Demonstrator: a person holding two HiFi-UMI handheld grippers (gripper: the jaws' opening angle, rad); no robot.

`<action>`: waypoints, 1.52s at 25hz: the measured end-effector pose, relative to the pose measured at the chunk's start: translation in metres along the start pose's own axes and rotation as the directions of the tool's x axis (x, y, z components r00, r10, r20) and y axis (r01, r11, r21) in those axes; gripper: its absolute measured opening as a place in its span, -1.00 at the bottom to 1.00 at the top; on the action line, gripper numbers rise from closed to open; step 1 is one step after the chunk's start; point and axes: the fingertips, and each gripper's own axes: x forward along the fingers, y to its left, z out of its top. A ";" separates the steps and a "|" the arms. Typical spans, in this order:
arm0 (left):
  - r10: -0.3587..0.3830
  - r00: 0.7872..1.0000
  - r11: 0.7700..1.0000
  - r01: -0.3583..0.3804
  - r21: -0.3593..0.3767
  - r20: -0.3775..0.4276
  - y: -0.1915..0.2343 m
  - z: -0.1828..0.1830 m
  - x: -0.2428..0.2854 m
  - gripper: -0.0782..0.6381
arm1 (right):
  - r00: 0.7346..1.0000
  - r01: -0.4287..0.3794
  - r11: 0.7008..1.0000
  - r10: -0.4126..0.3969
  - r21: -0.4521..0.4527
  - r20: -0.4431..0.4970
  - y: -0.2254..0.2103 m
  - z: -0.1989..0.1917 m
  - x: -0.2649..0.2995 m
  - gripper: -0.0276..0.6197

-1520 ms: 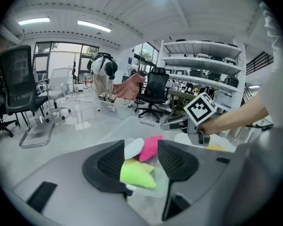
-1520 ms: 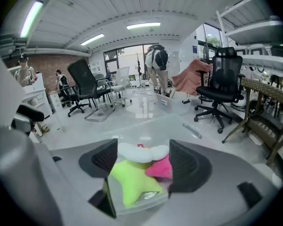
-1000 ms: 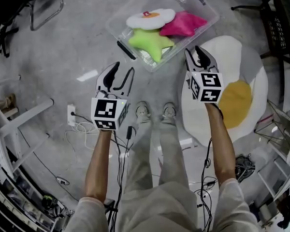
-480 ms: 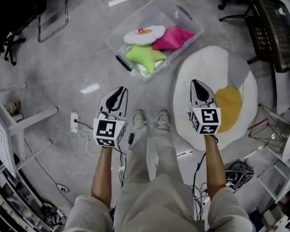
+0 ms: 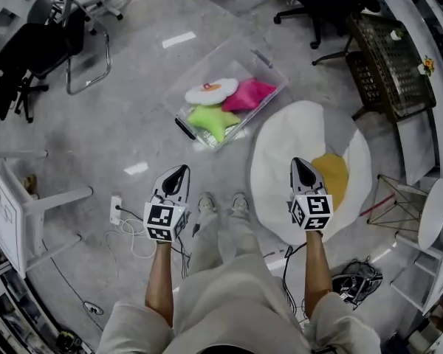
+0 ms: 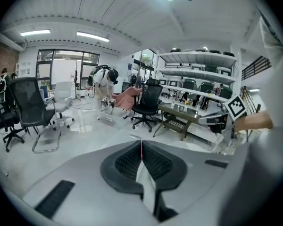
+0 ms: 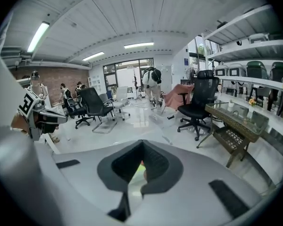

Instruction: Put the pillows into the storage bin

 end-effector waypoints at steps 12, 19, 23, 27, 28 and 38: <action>0.050 0.991 0.999 -0.048 -0.021 0.121 -0.005 0.106 -0.062 -0.74 | 0.993 0.004 1.000 -0.005 0.006 0.118 0.014 0.103 -0.056 -0.92; 0.081 0.983 0.997 -0.082 -0.002 0.166 0.003 0.148 -0.095 -0.74 | 0.987 0.017 1.000 -0.020 0.020 0.163 0.019 0.138 -0.085 -0.92; 0.079 0.979 0.997 -0.080 -0.002 0.187 -0.004 0.162 -0.101 -0.74 | 0.982 0.025 1.000 -0.026 0.009 0.187 0.017 0.154 -0.098 -0.92; 0.073 0.975 0.997 -0.074 -0.005 0.208 -0.006 0.170 -0.107 -0.74 | 0.977 0.030 1.000 -0.030 0.002 0.211 0.015 0.165 -0.106 -0.92; 0.075 0.974 0.997 -0.076 -0.005 0.213 -0.006 0.171 -0.107 -0.74 | 0.976 0.033 0.999 -0.032 0.001 0.214 0.013 0.166 -0.107 -0.92; 0.084 0.974 0.996 -0.086 0.003 0.209 -0.002 0.165 -0.112 -0.74 | 0.980 0.054 0.999 -0.051 -0.008 0.195 0.008 0.151 -0.116 -0.92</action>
